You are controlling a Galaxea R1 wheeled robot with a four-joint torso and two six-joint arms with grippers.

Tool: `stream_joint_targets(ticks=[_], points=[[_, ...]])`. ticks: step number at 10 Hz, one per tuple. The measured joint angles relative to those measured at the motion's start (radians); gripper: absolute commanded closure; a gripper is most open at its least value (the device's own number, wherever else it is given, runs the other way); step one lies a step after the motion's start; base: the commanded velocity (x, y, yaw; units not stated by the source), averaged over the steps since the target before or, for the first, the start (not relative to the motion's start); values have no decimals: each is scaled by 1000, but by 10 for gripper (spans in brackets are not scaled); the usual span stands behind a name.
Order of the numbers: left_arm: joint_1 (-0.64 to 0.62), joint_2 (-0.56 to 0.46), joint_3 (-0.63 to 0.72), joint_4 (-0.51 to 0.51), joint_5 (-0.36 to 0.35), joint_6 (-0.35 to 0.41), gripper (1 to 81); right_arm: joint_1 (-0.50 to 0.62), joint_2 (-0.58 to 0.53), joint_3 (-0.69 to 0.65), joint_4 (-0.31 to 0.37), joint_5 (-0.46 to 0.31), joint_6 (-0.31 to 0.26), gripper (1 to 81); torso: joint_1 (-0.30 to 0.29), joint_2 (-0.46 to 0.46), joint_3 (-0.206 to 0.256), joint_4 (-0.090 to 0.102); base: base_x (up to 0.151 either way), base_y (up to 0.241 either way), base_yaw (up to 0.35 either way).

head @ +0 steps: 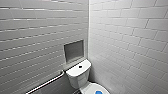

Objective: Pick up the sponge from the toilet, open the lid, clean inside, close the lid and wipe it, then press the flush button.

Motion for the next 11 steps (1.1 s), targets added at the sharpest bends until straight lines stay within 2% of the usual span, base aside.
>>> stream_joint_targets(ticks=[4, 8, 11], points=[[0, 5, -1, 0, -6, 0, 10, 119, -183, 179, 0, 4, 36, 10, 94, -147, -134, 0, 0, 0, 0], [6, 27, -10, -1, -7, 0, 10, 256, -232, 237, 1, -12, 98, 10, 179, -279, -158, 0, 0, 0, 0], [6, 42, -17, -1, -7, -4, 10, 359, -222, 155, 0, -72, 154, 10, 248, -390, -159, 0, 0, 0, 0]])
